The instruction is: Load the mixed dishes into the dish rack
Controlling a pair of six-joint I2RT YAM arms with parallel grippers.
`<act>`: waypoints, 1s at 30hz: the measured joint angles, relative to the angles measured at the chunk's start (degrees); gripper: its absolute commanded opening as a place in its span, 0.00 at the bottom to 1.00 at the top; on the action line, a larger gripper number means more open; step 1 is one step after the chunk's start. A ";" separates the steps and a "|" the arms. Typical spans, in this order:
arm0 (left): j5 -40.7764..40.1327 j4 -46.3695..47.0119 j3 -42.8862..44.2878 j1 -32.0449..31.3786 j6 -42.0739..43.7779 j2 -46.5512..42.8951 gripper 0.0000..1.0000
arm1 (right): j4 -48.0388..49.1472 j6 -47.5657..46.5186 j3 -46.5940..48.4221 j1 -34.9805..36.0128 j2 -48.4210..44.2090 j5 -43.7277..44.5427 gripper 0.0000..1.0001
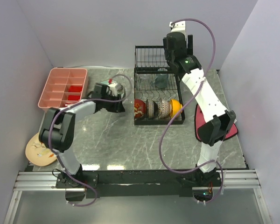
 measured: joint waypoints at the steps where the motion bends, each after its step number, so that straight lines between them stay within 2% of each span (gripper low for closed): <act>1: 0.09 -1.18 0.00 1.27 1.07 -1.33 0.48 | -1.38 0.83 0.00 0.00 -0.52 -0.72 0.82; 5: -1.03 -4.39 0.96 5.27 6.60 -6.51 0.44 | -7.39 4.83 -1.66 0.00 -5.03 -3.74 0.88; 7: -2.45 -5.62 3.61 5.62 9.86 -6.84 0.42 | -8.24 5.75 -4.68 0.00 -8.74 -5.44 0.88; 13: -6.19 -9.92 21.53 5.86 16.59 5.70 0.48 | -9.38 4.28 -11.98 0.00 -17.03 -14.43 0.91; 16: -7.67 -11.39 26.34 6.27 18.95 11.76 0.46 | -9.55 3.93 -13.73 0.02 -18.16 -16.52 0.91; 19: -9.66 -14.93 31.04 6.71 20.52 17.68 0.40 | -9.46 3.32 -14.97 0.04 -18.23 -17.09 0.91; 26: -11.96 -20.35 33.31 6.78 21.94 21.75 0.23 | -9.29 2.14 -18.86 0.07 -19.93 -17.16 0.91; 30: -12.00 -21.75 32.41 6.69 23.10 21.31 0.22 | -9.29 2.05 -21.14 0.07 -21.94 -17.68 0.90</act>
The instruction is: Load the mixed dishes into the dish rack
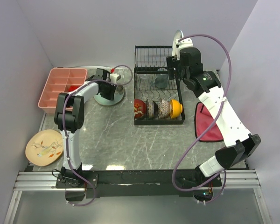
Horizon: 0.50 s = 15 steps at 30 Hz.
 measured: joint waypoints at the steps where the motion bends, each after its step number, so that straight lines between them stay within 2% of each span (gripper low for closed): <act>1: 0.02 -0.07 -0.81 -0.04 0.33 -0.52 0.23 | -0.02 0.02 -0.26 0.00 -0.26 -0.07 0.90; 15: 1.68 -1.31 -16.76 -2.78 1.09 -11.58 0.25 | -0.39 0.70 -0.52 0.09 -0.55 -4.17 0.90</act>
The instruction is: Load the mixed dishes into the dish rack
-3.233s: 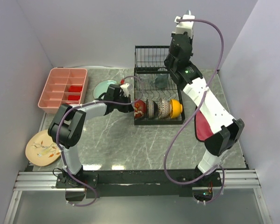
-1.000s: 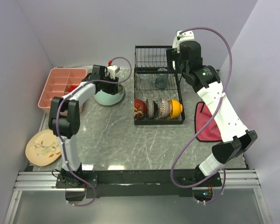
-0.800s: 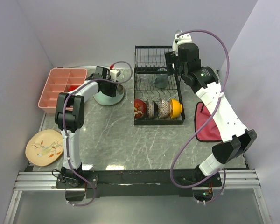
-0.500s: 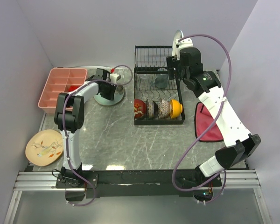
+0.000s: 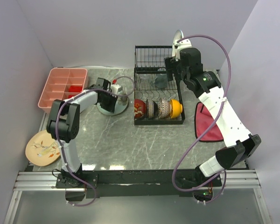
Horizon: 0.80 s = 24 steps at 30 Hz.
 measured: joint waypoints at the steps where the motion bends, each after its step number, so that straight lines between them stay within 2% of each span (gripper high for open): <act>1: 0.24 0.07 -1.57 -0.42 -0.20 -1.07 0.25 | -0.11 0.02 0.00 0.00 0.00 -0.39 0.90; 7: 0.96 0.13 -10.47 -3.37 -0.68 -7.96 0.27 | -0.42 0.17 -0.22 0.00 -0.02 -1.64 0.90; 12: 1.90 -4.39 -12.98 -4.70 -0.68 -10.45 0.25 | -0.98 0.13 -1.40 0.00 -0.26 -1.81 0.90; 15: 1.77 -6.84 -12.37 -4.52 -0.39 -10.51 0.30 | -1.20 -0.07 -2.60 0.00 -0.70 -1.79 0.90; 19: 1.86 -12.87 -11.19 -2.64 0.26 -10.95 0.46 | -1.31 -0.31 -3.02 0.00 -1.01 -1.73 0.91; 24: -1.16 -19.06 -8.37 5.14 -0.07 -12.81 0.52 | -1.25 -0.52 -2.99 0.00 -1.01 -1.66 0.91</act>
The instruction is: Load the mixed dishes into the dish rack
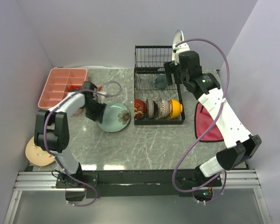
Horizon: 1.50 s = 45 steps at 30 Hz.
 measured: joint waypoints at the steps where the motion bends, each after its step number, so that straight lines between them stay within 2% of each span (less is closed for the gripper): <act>1: -0.96 0.42 1.03 2.08 -0.33 -0.31 0.53 | 0.04 0.00 0.00 0.00 0.00 0.00 0.91; 7: -2.10 5.40 7.23 9.33 -1.81 1.20 0.53 | -0.11 -0.04 1.01 0.00 0.15 -0.02 0.91; 12: -0.61 9.77 9.97 9.27 -1.73 6.84 0.53 | 0.07 -0.44 2.01 0.00 0.35 0.09 0.92; 17: 1.77 10.62 13.66 9.25 -1.20 13.68 0.52 | 0.07 -1.27 2.03 0.00 0.37 0.57 0.92; 23: 5.97 11.61 17.35 9.29 0.00 17.51 0.49 | 0.11 -2.16 2.03 0.00 0.42 1.57 0.93; 28: 8.61 11.34 17.73 9.35 1.31 18.10 0.48 | 0.15 -2.99 2.03 0.00 0.50 2.36 0.93; 34: 9.55 11.52 17.38 9.35 1.70 17.90 0.51 | 0.63 -3.23 2.05 0.00 1.42 2.71 0.93; 41: 8.76 15.19 15.26 9.35 -0.76 14.38 0.52 | 0.55 -3.21 3.02 0.00 4.28 2.56 0.93; 45: 11.23 14.47 17.55 9.35 -0.26 13.22 0.51 | 0.55 -3.19 3.50 0.00 4.42 2.38 0.93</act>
